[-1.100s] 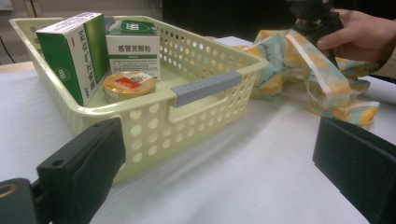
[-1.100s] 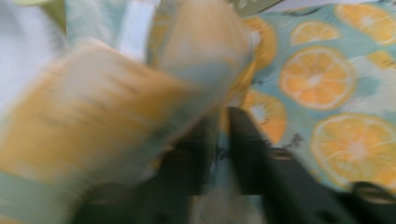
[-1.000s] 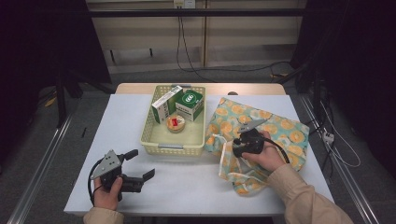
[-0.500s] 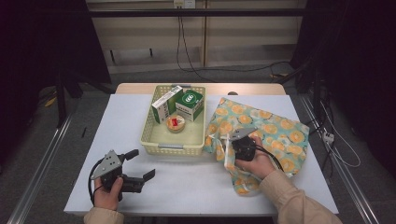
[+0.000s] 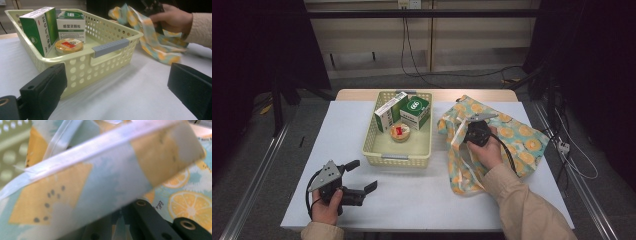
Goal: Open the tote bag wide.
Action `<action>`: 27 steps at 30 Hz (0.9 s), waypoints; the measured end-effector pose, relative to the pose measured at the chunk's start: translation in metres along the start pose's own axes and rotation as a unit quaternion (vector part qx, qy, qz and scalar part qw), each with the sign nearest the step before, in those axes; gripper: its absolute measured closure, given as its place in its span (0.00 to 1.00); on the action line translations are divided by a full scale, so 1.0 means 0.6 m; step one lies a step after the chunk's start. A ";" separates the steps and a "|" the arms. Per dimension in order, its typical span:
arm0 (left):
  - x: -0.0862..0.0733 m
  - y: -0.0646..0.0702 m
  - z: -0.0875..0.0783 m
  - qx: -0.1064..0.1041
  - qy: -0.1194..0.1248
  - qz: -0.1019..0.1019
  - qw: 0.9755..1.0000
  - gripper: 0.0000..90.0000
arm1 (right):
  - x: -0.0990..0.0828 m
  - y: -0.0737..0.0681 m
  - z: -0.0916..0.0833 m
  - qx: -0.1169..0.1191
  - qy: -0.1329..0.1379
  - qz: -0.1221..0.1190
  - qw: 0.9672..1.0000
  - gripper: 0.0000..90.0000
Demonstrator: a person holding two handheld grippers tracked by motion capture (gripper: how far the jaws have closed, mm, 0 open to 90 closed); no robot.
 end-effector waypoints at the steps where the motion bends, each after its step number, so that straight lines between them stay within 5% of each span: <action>1: 0.000 -0.001 0.000 -0.001 -0.002 0.001 1.000 0.02 | 0.005 0.003 0.006 0.009 -0.001 0.004 1.000 0.98; 4: 0.000 -0.001 0.000 -0.001 0.000 -0.001 1.000 0.02 | 0.005 -0.003 0.018 0.017 -0.022 -0.011 1.000 0.70; 8: -0.002 -0.002 0.001 0.000 -0.002 -0.002 1.000 0.02 | -0.007 -0.016 0.006 0.019 -0.052 -0.039 0.998 0.48; 16: 0.000 0.002 0.003 -0.001 -0.004 0.004 1.000 0.02 | -0.006 -0.036 -0.078 0.024 -0.049 -0.060 0.997 0.40; 20: 0.001 0.004 0.002 0.001 -0.002 0.002 1.000 0.02 | -0.013 -0.076 -0.119 0.046 -0.042 -0.081 0.995 0.41; 22: 0.001 0.004 0.001 0.001 -0.004 0.004 1.000 0.02 | -0.024 -0.110 -0.135 0.077 -0.038 -0.088 0.992 0.42; 27: 0.002 0.008 0.004 -0.001 -0.005 0.008 1.000 0.02 | -0.070 -0.177 -0.127 0.132 -0.064 -0.098 0.984 0.46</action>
Point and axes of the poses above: each handheld gripper's, and its own axes: z roughly forward along the jaws, x roughly out of its top, y roughly to its right, the point moved 5 cm from there along z, roughly forward along the jaws, and after that the axes turned 10 degrees about y, right-handed, at the moved point
